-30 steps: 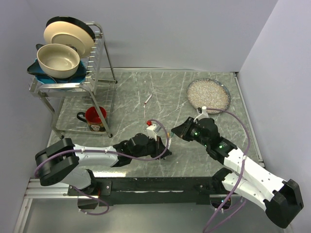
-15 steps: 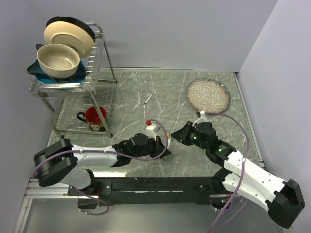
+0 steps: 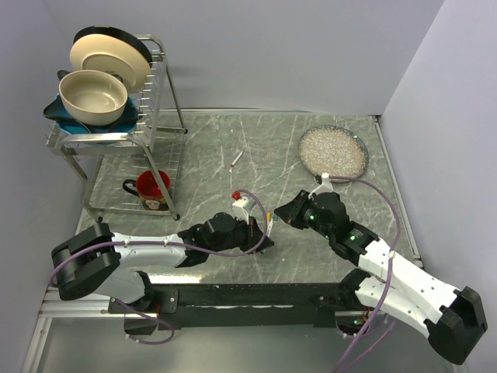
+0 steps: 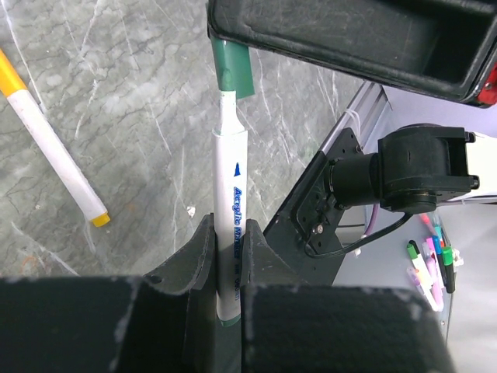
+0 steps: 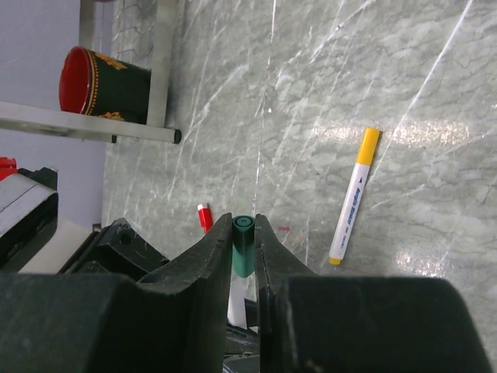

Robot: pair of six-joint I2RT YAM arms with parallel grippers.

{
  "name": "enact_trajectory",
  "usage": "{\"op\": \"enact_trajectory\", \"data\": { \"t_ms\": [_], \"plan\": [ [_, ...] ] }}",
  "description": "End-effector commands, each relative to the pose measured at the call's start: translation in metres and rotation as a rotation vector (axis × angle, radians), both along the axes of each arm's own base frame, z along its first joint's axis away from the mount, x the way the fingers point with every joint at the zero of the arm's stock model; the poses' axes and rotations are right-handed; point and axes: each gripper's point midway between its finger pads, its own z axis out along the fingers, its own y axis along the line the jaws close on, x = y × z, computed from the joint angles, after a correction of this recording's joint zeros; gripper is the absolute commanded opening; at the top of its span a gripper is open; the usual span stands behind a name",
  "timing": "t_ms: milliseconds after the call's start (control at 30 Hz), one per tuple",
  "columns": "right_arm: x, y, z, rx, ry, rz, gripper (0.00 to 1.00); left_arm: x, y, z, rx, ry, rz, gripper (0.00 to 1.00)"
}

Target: Insert the pens into the pen caps

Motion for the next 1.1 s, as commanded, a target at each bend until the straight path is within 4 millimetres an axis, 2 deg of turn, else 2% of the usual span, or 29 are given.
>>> {"op": "enact_trajectory", "data": {
  "t_ms": [0, 733, 1067],
  "plan": [
    [0.010, 0.005, 0.028, 0.034, -0.064, -0.010, 0.00, 0.001, -0.004, 0.022, -0.062, -0.038, -0.010, 0.01],
    [0.016, 0.005, 0.041, 0.023, -0.088, -0.024, 0.00, 0.000, -0.001, 0.018, -0.057, -0.036, -0.005, 0.01],
    [0.017, 0.006, 0.041, 0.021, -0.089, -0.020, 0.00, 0.000, 0.000, 0.020, -0.057, -0.032, -0.006, 0.01]
  ]
}}
